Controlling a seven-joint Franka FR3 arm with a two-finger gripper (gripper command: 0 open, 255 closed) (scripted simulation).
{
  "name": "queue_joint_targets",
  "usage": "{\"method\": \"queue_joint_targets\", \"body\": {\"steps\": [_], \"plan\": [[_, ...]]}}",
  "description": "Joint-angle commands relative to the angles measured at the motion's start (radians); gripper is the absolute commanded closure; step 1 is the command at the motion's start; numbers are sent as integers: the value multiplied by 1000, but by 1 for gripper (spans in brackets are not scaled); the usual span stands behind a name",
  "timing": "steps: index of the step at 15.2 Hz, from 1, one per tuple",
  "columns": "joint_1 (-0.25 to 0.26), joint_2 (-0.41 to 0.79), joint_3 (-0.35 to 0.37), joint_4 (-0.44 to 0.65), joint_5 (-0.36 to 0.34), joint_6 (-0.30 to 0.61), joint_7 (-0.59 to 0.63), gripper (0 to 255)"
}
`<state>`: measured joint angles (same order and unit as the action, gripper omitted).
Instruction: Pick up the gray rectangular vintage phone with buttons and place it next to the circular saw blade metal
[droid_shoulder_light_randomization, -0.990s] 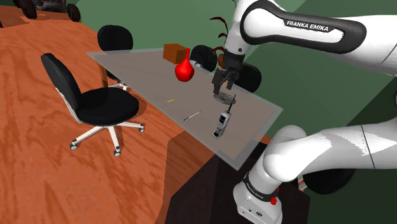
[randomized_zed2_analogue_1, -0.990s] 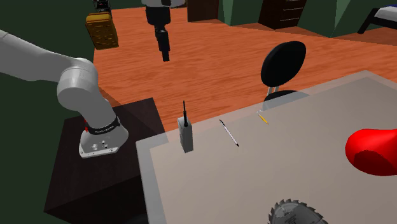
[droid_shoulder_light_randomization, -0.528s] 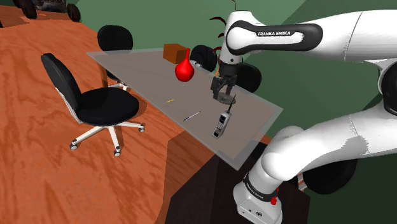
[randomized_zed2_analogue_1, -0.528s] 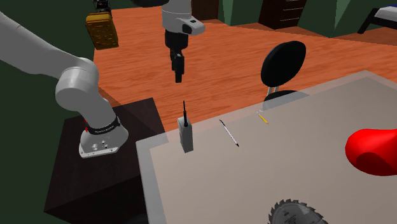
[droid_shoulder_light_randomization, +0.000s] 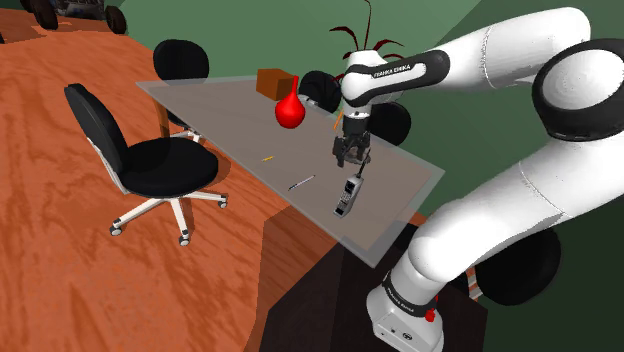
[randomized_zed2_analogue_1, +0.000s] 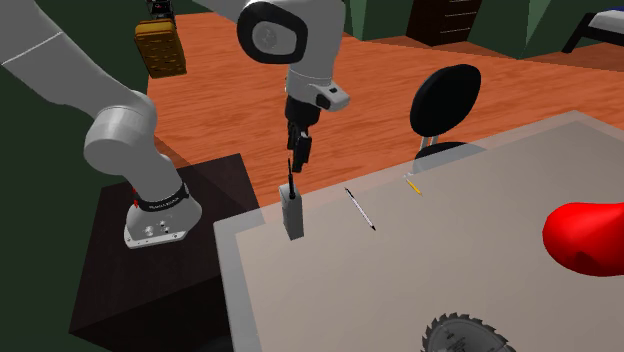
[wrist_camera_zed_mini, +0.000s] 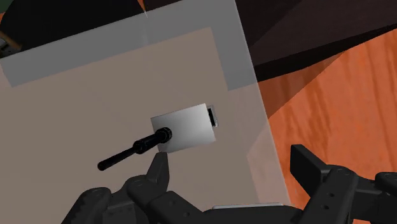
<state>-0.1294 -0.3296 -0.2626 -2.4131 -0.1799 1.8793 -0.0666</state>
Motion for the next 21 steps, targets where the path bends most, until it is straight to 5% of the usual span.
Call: {"method": "queue_joint_targets", "body": {"steps": [1,11,19,20,21], "plan": [[-14,72,-23,21,-9,25,-12,0],[-37,175,-59,-35,-25,159,-26,0],[-37,175,-59,-35,-25,158,-26,0],[-37,175,-59,-35,-25,158,-26,255],[-37,175,-59,-35,-25,158,-26,255]]}}
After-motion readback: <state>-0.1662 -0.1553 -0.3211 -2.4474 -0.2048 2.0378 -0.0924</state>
